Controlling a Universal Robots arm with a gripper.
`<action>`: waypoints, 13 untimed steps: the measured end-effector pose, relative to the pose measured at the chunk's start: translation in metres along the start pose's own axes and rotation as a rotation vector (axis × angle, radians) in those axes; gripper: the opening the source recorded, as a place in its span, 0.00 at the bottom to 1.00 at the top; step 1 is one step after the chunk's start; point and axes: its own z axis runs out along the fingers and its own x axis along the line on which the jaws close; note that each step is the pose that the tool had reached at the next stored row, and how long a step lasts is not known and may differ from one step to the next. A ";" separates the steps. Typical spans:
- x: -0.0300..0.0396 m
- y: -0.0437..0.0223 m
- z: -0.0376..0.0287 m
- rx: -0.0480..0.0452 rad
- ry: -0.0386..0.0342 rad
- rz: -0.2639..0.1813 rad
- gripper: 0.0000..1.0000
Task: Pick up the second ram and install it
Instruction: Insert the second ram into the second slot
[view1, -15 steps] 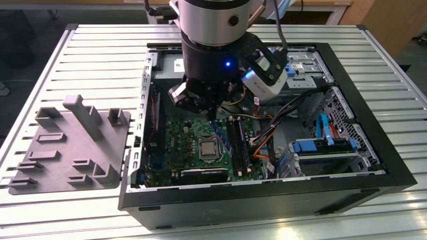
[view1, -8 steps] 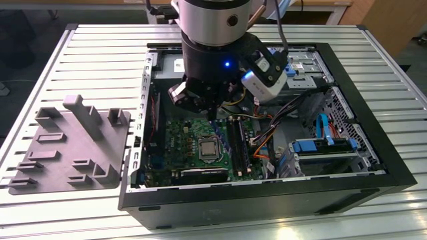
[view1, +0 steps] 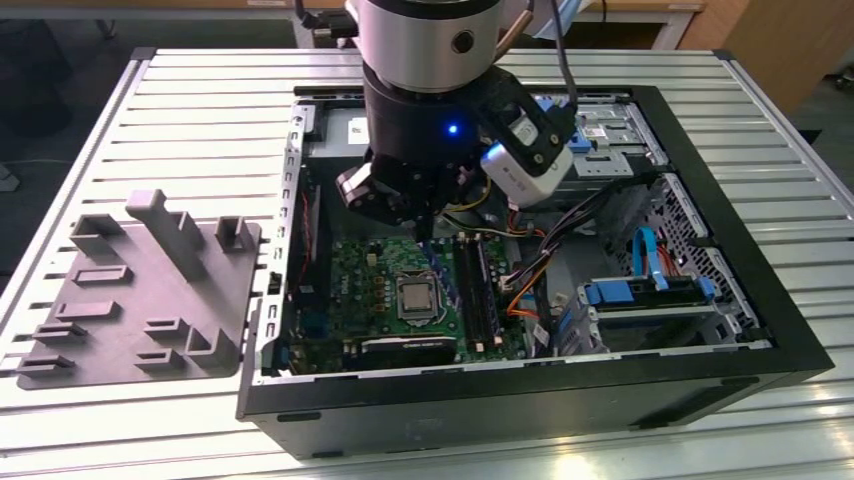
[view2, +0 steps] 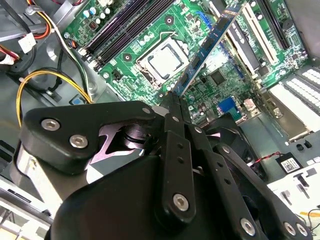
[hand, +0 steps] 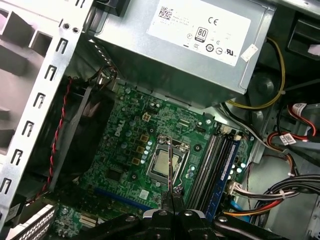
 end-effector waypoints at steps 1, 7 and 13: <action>0.0000 0.0000 0.0000 0.0001 -0.0001 0.003 0.11; 0.0000 0.0000 -0.0001 0.0003 -0.0002 0.007 0.11; 0.0000 0.0000 0.0000 0.0004 -0.0005 0.013 0.11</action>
